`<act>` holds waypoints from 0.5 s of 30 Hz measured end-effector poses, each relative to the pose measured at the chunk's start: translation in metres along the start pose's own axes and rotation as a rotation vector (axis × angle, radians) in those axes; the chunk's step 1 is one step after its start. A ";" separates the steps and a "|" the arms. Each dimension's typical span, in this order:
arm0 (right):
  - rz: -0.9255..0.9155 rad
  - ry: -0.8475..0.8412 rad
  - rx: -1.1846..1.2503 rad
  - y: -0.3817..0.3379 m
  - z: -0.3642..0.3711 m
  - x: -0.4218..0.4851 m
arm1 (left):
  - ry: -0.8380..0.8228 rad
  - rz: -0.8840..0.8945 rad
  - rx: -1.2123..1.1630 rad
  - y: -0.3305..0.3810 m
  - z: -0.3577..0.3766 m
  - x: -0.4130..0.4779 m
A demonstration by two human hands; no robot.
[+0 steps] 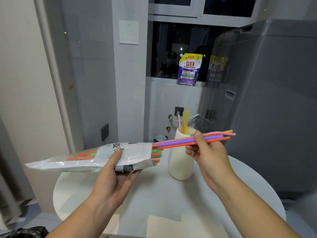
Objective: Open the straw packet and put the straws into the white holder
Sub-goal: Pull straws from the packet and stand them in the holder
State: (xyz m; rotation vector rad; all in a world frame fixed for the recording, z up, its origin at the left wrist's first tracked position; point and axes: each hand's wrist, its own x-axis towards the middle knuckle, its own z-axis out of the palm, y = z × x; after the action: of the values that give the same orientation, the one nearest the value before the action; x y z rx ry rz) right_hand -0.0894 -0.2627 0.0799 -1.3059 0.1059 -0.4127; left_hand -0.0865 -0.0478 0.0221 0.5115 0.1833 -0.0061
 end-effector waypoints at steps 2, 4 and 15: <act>-0.029 0.013 -0.005 -0.010 -0.007 0.004 | 0.008 0.010 -0.011 0.002 0.000 0.003; -0.031 0.025 0.004 -0.017 -0.016 0.009 | 0.019 0.021 -0.017 0.003 0.000 0.005; -0.059 0.120 0.000 -0.044 -0.050 0.023 | 0.045 0.023 0.000 0.002 -0.004 0.014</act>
State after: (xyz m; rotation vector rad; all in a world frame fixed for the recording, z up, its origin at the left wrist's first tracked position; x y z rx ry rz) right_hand -0.0938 -0.3258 0.1116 -1.2863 0.1685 -0.5419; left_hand -0.0736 -0.0431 0.0174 0.5136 0.2211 0.0281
